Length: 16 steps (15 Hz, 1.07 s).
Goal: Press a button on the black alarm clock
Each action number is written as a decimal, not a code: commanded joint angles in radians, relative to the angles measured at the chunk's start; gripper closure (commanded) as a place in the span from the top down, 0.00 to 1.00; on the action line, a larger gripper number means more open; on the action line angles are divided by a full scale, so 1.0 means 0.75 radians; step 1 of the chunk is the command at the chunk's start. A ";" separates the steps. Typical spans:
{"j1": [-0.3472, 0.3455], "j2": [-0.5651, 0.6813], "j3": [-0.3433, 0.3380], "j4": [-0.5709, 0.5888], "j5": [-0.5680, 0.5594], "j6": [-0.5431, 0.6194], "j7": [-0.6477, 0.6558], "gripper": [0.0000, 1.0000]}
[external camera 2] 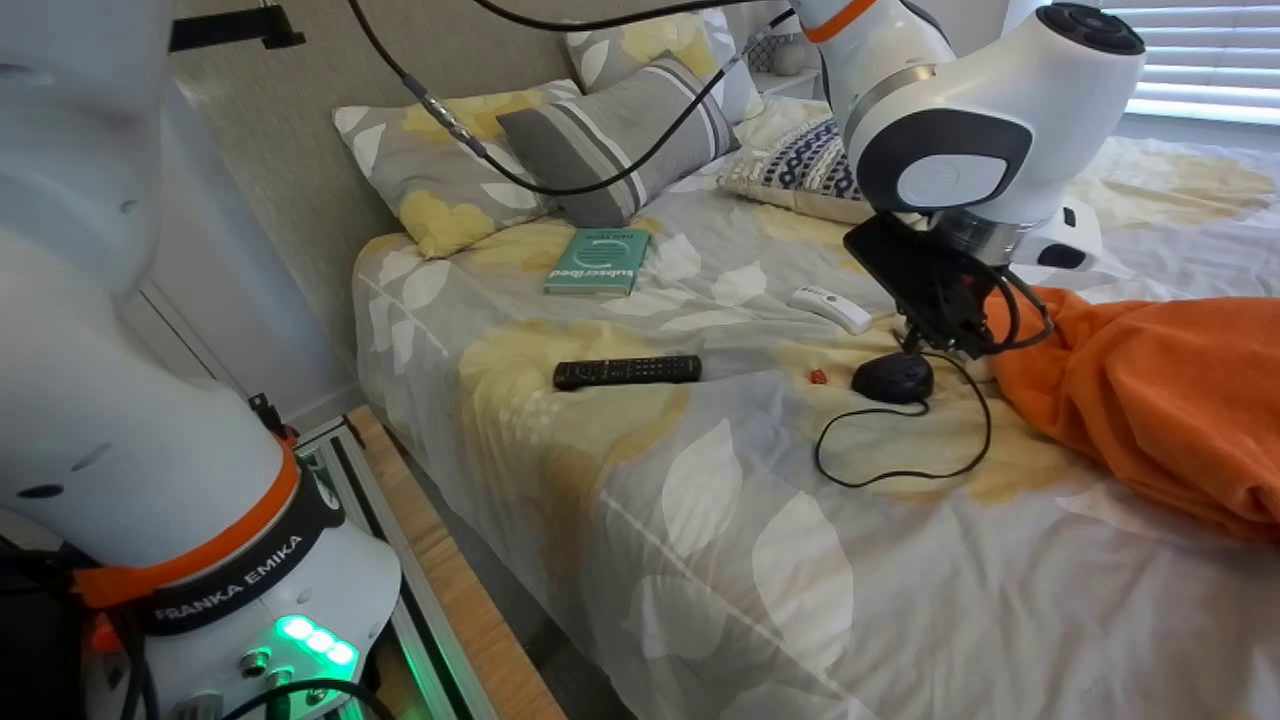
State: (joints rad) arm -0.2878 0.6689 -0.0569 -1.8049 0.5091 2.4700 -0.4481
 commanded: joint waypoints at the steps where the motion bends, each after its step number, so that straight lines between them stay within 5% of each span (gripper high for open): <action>1: -0.047 0.021 0.057 0.032 -0.075 -0.023 0.059 0.00; 16: -0.011 0.201 0.041 0.219 -0.234 -0.053 0.335 0.00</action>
State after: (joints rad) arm -0.2985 0.7761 -0.0253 -1.6946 0.3758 2.4618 -0.2561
